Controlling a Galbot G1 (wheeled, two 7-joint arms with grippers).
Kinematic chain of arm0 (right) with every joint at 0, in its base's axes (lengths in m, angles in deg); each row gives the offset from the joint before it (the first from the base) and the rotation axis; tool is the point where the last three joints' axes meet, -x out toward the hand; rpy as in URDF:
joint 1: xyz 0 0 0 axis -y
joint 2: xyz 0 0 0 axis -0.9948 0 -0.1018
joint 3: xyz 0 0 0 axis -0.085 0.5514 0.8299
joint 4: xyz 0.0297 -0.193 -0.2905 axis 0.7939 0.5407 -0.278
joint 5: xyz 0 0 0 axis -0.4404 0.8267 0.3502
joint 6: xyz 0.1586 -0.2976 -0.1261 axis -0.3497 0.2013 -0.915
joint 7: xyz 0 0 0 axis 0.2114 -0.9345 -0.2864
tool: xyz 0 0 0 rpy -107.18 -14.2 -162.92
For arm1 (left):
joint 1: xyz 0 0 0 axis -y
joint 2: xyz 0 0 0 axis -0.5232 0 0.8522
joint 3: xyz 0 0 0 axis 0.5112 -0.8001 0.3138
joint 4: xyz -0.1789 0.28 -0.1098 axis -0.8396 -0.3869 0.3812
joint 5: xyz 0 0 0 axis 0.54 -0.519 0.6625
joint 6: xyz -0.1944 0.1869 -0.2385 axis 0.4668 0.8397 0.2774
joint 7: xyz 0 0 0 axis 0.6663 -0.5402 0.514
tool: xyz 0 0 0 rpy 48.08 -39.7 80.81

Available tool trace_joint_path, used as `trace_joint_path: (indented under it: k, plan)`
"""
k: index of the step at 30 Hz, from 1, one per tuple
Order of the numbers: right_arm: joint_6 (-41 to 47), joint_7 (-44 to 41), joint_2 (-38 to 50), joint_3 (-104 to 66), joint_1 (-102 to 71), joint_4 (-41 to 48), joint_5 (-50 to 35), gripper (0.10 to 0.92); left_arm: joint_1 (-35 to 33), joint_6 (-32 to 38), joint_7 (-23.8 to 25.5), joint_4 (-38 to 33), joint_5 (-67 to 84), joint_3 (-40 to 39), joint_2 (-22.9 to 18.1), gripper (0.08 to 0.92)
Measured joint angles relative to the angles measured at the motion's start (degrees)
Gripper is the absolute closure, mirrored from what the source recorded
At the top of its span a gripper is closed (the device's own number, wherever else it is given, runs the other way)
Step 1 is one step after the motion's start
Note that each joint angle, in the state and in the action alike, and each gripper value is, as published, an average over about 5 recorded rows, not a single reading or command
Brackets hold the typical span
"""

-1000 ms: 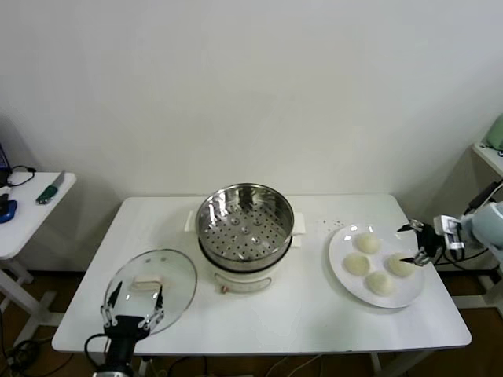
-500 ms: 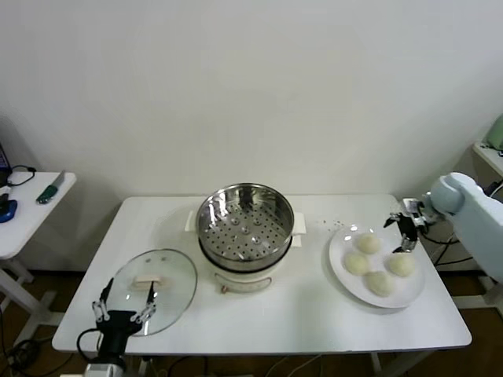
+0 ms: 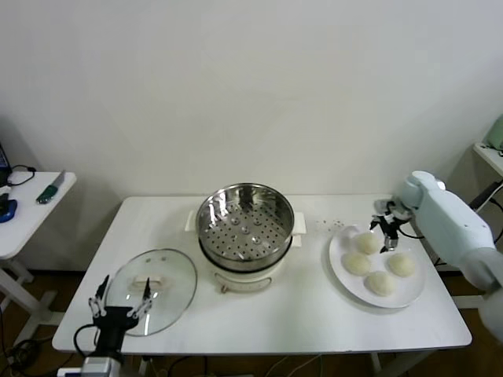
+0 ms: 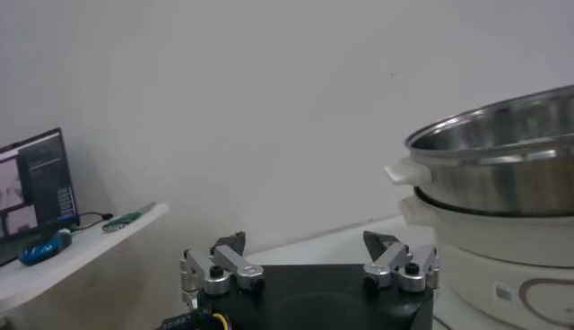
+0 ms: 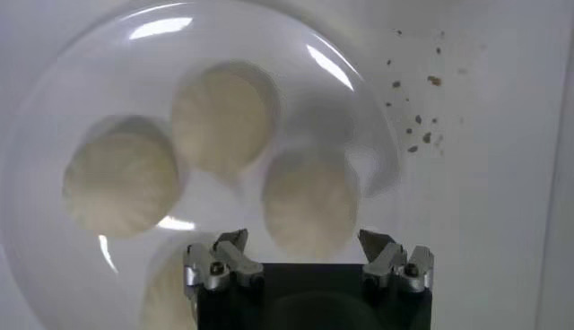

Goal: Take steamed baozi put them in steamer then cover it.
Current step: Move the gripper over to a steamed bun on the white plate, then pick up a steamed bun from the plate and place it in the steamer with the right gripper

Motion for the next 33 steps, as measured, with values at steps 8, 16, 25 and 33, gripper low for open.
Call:
trace_joint_path:
  k: [8,16,25,33]
  plan:
    - [-1.20,1.09,-3.48,-1.94,0.23,4.60,3.75,0.203,0.28,-0.14,-0.05,0.19,-0.45,-0.01,0.19,0.177]
    - [-1.98,1.53,-5.29,-3.77,0.35,7.13,6.89,0.205,0.53,-0.25,0.02,0.27,-0.57,-0.39,0.26,0.177]
    - [-2.54,1.23,-6.15,-4.68,0.29,8.32,8.83,0.298,0.31,-0.25,0.04,0.12,-0.69,-0.38,0.22,0.177]
    - [-3.48,0.96,-5.98,-4.84,0.76,8.19,9.05,0.320,-0.20,-0.06,0.04,-0.18,-0.67,-0.21,0.03,0.177]
